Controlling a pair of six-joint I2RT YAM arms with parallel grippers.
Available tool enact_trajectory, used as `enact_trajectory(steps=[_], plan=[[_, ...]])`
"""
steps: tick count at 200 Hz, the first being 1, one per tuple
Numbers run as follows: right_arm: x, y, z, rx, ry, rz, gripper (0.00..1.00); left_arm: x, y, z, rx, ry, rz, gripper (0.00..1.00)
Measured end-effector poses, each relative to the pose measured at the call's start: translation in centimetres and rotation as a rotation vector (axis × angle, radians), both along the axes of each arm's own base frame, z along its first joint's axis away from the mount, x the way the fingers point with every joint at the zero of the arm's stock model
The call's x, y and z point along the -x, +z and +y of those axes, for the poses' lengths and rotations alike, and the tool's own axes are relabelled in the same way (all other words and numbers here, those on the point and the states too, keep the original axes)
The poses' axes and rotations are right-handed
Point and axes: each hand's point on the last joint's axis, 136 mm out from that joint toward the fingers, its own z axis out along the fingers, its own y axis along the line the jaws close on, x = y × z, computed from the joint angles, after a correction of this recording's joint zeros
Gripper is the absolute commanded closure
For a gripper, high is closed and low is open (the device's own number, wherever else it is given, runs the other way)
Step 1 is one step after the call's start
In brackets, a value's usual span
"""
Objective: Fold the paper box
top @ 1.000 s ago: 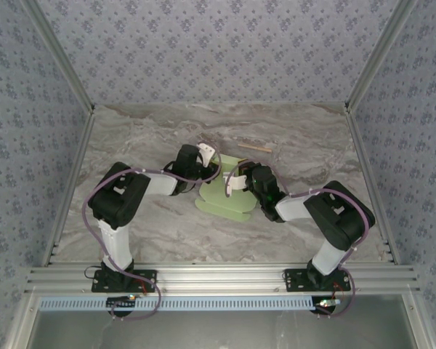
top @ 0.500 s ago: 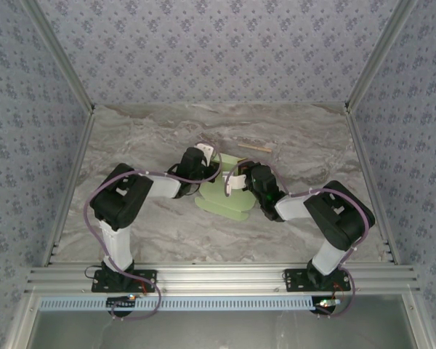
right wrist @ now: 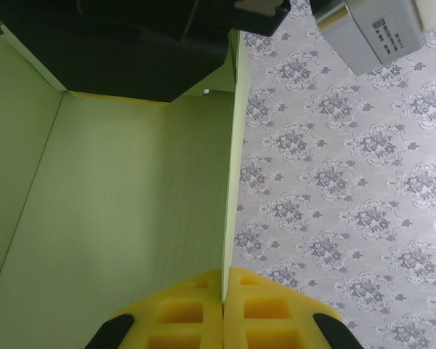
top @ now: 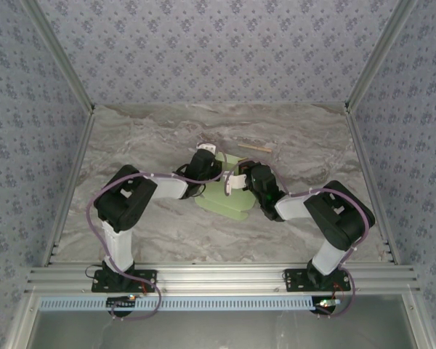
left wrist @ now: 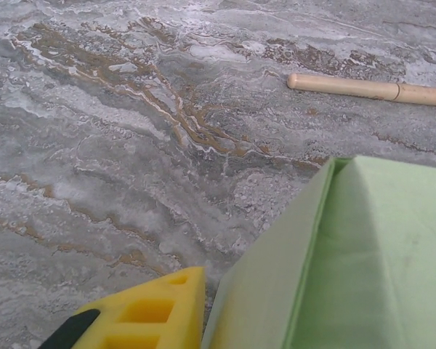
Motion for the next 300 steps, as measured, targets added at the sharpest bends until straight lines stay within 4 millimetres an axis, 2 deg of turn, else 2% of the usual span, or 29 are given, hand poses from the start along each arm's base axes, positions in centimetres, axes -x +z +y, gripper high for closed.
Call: enact_trajectory(steps=[28, 118, 161, 209, 243, 300], plan=[[0.0, 0.0, 0.0, -0.004, -0.001, 0.002, 1.00, -0.1, -0.1, 0.1, 0.009, -0.013, -0.002, 0.66], [0.0, 0.0, 0.1, -0.007, 0.003, 0.003, 1.00, 1.0, -1.0, 0.4, 0.018, -0.142, -0.011, 0.54], [0.1, 0.0, 0.1, -0.007, 0.005, 0.005, 1.00, 1.7, -0.2, 0.3, 0.029, -0.188, -0.042, 0.49], [0.1, 0.0, 0.1, -0.007, 0.006, 0.006, 1.00, 1.5, 0.9, 0.9, 0.048, -0.195, -0.080, 0.51], [0.1, 0.0, 0.1, -0.006, 0.005, 0.007, 1.00, 1.1, 1.4, 1.0, 0.059, -0.191, -0.098, 0.59], [0.0, 0.0, 0.0, -0.010, -0.002, 0.012, 1.00, 0.6, 2.0, 0.5, 0.111, -0.173, -0.123, 0.67]])
